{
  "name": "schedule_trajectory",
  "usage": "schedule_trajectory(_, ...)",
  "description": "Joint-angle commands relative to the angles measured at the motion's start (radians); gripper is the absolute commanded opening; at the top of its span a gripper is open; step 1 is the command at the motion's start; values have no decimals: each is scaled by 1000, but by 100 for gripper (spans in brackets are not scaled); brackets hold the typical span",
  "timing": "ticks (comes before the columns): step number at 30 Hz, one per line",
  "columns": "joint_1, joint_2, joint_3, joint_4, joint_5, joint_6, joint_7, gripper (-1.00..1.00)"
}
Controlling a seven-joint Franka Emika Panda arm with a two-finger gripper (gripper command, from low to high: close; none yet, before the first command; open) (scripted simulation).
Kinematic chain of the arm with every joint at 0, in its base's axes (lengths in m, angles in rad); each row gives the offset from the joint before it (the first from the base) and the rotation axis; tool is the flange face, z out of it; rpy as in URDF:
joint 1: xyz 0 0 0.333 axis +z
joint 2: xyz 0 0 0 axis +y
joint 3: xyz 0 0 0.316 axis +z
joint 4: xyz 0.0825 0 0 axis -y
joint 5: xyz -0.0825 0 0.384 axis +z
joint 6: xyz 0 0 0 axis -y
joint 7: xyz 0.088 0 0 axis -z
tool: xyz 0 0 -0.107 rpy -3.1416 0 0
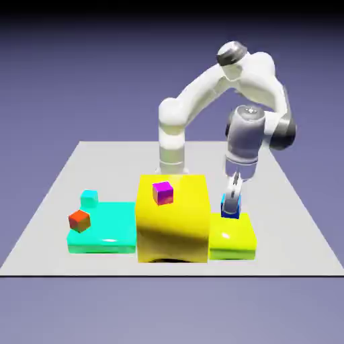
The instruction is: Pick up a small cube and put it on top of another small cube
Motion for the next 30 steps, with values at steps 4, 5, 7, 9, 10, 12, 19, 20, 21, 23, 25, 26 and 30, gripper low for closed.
schedule_trajectory(4, -60, 41, -145, -65, -44, -67, -173, -100)
schedule_trajectory(5, -94, 44, -181, -100, -55, -75, -200, -100)
schedule_trajectory(7, -166, 32, -189, -149, -53, -52, -163, -100)
schedule_trajectory(9, -239, 16, -181, -193, -46, -19, -105, -100)
schedule_trajectory(10, -275, 9, -177, -216, -42, -3, -76, -100)
schedule_trajectory(12, -348, -7, -170, -260, -34, 30, -18, -100)
schedule_trajectory(19, -601, -62, -142, -414, -6, 146, 186, -100)
schedule_trajectory(20, -638, -66, -140, -429, 0, 160, 207, -100)
schedule_trajectory(21, -665, -65, -139, -436, 7, 169, 217, -100)
schedule_trajectory(23, -683, -64, -103, -443, 32, 194, 207, -100)
schedule_trajectory(25, -720, -61, -30, -459, 83, 243, 187, -100)
schedule_trajectory(26, -738, -60, 6, -466, 108, 268, 177, -100)
schedule_trajectory(30, -772, -57, 74, -480, 155, 315, 159, 100)
